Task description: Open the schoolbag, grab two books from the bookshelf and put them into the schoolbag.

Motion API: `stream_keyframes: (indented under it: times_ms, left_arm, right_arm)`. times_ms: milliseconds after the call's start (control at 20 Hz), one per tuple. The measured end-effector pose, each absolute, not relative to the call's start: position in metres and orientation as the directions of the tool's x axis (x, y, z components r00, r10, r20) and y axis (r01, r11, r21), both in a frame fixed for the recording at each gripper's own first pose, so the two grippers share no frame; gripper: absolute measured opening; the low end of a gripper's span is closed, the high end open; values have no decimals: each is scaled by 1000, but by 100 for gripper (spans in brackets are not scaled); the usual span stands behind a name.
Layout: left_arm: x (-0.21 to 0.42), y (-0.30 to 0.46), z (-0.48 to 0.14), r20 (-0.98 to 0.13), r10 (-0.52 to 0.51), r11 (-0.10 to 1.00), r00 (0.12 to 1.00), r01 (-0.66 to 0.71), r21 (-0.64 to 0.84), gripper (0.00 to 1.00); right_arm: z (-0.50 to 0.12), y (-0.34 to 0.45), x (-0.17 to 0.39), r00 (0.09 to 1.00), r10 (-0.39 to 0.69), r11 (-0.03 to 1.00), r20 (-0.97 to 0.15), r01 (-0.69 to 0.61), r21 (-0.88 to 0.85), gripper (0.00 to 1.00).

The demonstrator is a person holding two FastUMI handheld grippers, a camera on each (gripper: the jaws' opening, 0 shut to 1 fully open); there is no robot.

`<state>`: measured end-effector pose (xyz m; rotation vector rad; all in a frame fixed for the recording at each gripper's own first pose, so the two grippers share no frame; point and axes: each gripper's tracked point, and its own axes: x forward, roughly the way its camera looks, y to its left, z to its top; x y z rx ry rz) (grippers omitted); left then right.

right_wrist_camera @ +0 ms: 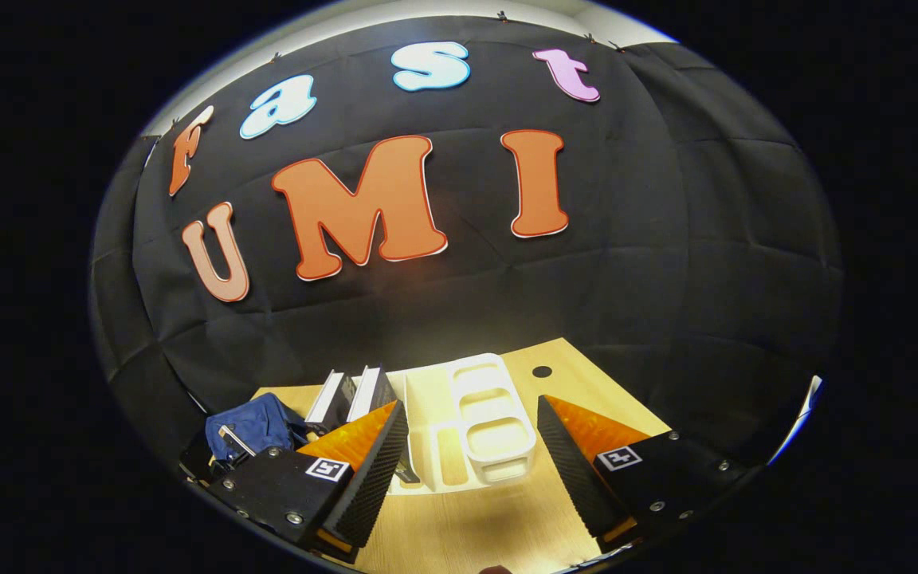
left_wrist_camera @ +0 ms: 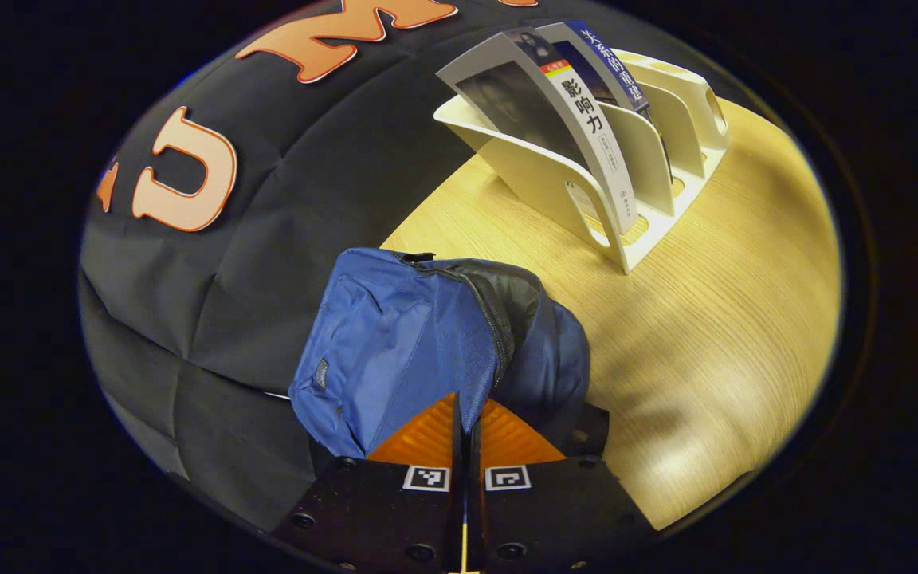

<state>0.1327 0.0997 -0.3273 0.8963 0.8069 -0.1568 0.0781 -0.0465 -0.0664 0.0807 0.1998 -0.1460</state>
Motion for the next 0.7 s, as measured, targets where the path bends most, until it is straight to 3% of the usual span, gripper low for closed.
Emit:
stream_keyframes:
  times_ms: [450,550,700]
  left_arm:
    - [140,89,-262,-794,173,663,583,528,531,2]
    - [149,91,-244,-805,181,643,565,551,532,2]
    - [166,101,-220,-802,213,584,558,586,563,2]
  right_arm:
    - [-63,-48,74,966,19,997,-259,2,80,97]
    - [-64,-49,73,962,49,997,-269,-29,78,100]
    - [-66,-50,75,954,68,996,-291,-50,68,97]
